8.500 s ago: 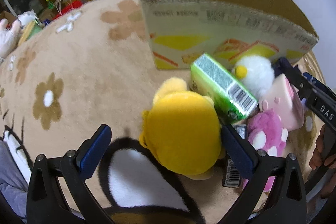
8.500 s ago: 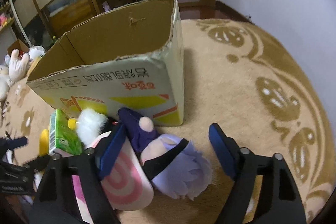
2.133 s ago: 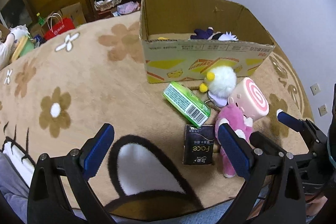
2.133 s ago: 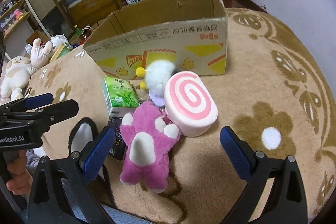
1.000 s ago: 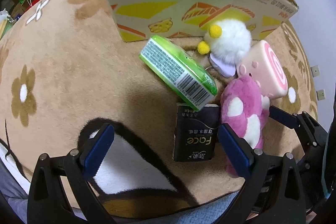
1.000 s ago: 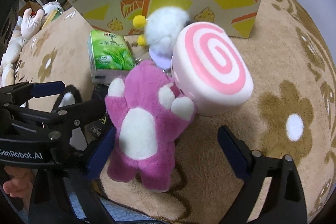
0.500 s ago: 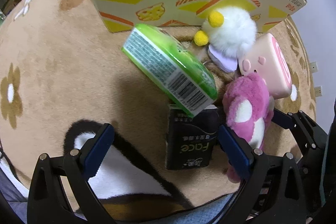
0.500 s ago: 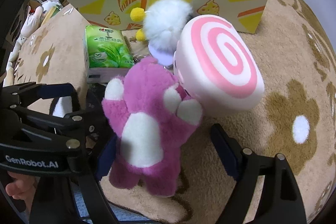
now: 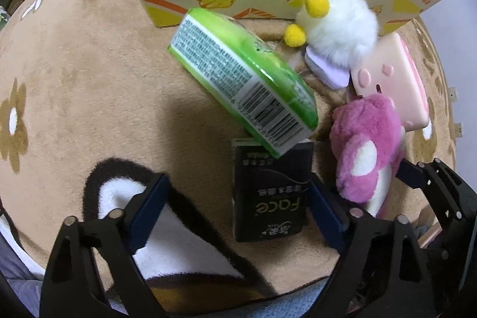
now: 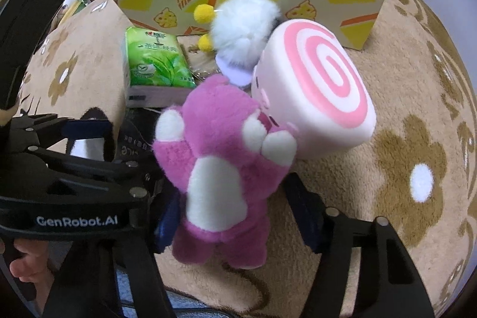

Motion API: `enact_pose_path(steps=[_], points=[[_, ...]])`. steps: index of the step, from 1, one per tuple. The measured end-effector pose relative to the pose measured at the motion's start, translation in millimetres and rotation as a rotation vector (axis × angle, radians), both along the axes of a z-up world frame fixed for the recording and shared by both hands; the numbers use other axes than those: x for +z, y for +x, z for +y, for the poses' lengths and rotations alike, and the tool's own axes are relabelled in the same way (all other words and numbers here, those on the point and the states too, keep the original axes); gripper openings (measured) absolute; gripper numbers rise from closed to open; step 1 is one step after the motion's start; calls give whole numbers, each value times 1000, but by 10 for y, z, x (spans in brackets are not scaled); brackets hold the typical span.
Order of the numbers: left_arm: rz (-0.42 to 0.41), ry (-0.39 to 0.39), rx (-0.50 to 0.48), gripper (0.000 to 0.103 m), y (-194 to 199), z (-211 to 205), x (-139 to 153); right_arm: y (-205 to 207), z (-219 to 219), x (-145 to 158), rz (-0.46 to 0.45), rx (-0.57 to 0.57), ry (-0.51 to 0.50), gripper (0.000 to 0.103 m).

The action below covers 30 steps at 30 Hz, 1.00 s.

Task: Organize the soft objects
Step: 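Grasp the black tissue pack with the left gripper while the right grasps the pink bear, then carry the tissue pack and pink bear over the box and release both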

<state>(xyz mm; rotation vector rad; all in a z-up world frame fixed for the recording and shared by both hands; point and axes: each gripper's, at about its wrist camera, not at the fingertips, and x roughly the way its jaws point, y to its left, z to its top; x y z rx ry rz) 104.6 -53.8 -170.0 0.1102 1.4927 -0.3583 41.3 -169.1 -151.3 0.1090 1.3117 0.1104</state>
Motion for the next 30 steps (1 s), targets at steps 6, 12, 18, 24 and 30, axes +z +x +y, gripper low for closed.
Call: enact_pose_path(steps=[6,12,18,24,30], points=[[0,-44,6,51,-66,75,132,-37,24,63,-25,22,-12,50],[-35,-45,3,44,-180,74,232,-80,23,144,-57,14,-39,49],[-113,-37,6,44,-371,111,462,-166,-135,338,-140,-48,4,48],[-222,-43,6,44,-560,109,746,-269,-222,577,-261,-92,32,48],[-327,-52,-1,44,-761,146,1042,-384,-200,808,-372,-91,5,48]])
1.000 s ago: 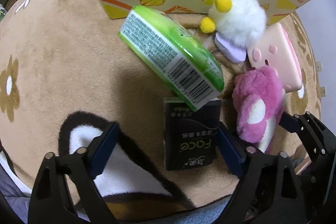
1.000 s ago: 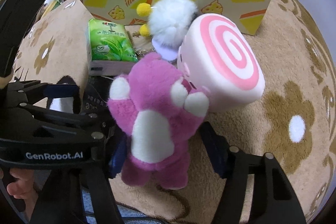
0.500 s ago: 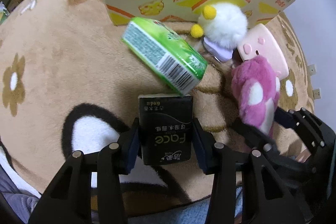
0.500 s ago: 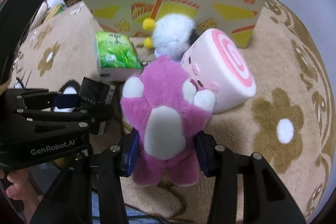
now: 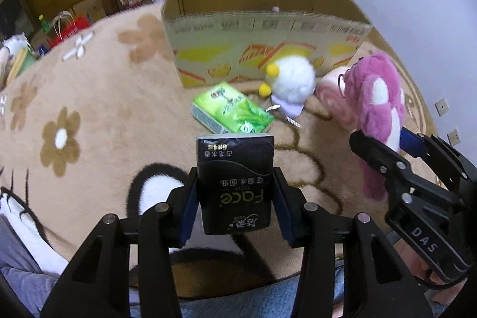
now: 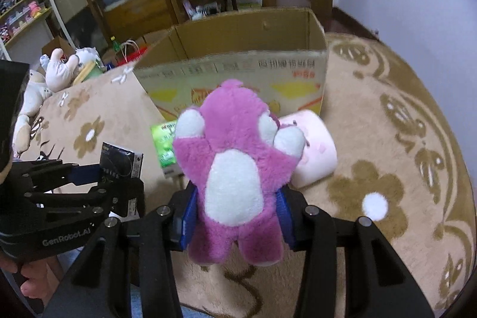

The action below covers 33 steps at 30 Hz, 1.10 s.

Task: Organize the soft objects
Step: 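Carry the tissue pack and pink bear over the box and release both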

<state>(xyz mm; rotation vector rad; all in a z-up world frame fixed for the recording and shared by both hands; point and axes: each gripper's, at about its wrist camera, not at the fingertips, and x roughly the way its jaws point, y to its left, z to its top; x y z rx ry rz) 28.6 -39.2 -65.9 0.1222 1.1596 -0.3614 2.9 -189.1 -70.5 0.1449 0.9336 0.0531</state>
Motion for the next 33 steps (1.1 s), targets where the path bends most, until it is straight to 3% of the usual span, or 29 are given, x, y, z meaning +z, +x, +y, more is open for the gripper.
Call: enact_pose_path(steps=[14,33], points=[[-346,-27,57,44,-92,83,627,-154,-7,369,-203,-24,-21,48],[-573,-55,18,44,103,-22,975,237,-126,690,-360,-5,1,49]])
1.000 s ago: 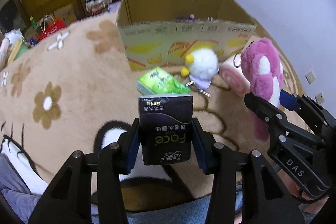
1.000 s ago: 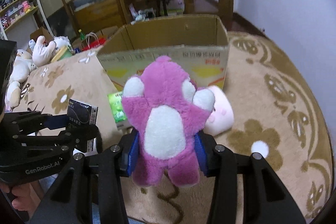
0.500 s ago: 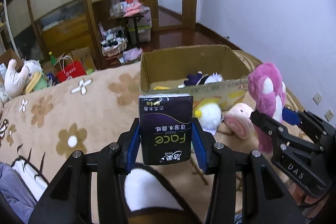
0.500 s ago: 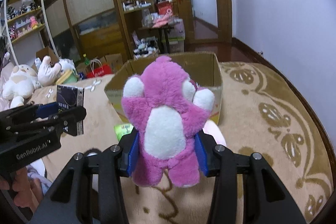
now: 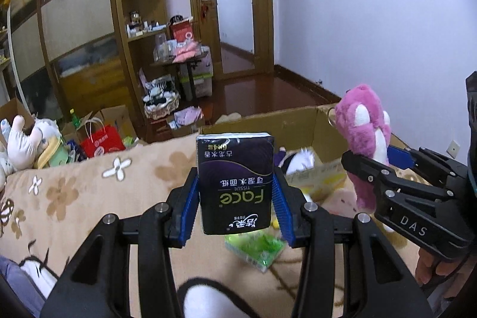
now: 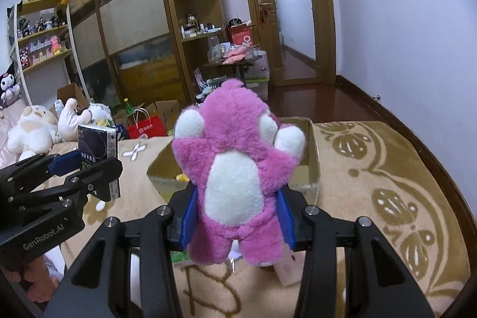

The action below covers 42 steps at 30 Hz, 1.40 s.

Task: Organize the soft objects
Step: 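Carry the tissue pack and pink bear over the box and release both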

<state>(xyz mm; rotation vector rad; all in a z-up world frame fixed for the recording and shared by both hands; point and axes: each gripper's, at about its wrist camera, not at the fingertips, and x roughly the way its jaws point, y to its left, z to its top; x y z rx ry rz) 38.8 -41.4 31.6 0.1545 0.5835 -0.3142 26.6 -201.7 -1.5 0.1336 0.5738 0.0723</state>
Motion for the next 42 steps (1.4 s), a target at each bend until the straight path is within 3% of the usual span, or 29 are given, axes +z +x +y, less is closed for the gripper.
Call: enact_pose_path(steps=[8,17,33,42], points=[[-13,-24,-64,44,370,0,36,287,-84,117,-35,18,4,49],[14,23,-72,44,871,-213,-112,680,-188,221,-52,19,-45,49],[161,5,-53,45,1409,-324,-562,1183,-280,-364,89,16,-12,49],[237,0,-61,45,1486,-372,-731,1240,-282,-500,126,14,-15,50]])
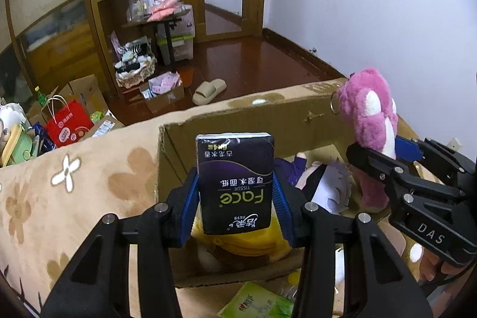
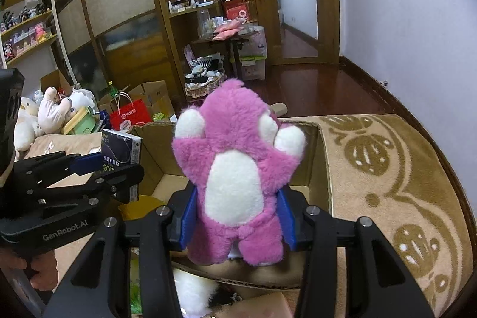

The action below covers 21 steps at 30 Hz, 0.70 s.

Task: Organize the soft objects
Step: 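Carry the tissue pack and pink bear over the box and release both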

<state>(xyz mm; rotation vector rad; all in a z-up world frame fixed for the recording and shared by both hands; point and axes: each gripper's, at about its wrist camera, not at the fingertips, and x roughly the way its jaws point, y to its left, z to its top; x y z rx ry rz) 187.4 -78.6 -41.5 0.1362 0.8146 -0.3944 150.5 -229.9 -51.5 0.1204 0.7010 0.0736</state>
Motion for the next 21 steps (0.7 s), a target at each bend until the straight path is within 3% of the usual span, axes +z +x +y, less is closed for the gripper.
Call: enact_pose_path(steps=[3,5,8,11,13,15,18,21], points=[[15,8,7,46,9,-7,-42,2,10,-5,5,1,5,50],[16,10,14,55,3,-3,-58,3,26,-27,13,3,-4,51],[11,8,24,58,19,14,-34,-28,48,-58,19,1,-11,55],[18,5,33,69,6,35,-24,-51,53,-62,20,4,-6,59],[15,-1,43,69,-7,65,-11,-75,51,-50,13,-5,-11,65],[15,1,56,69,-31,95,1,-129,52,-26,-4,-11,-15,77],[6,12,72,71,-77,128,38,-217,34,14,-23,-21,-13,84],[-12,23,87,81,-155,157,95,-286,7,47,-33,-24,-5,87]])
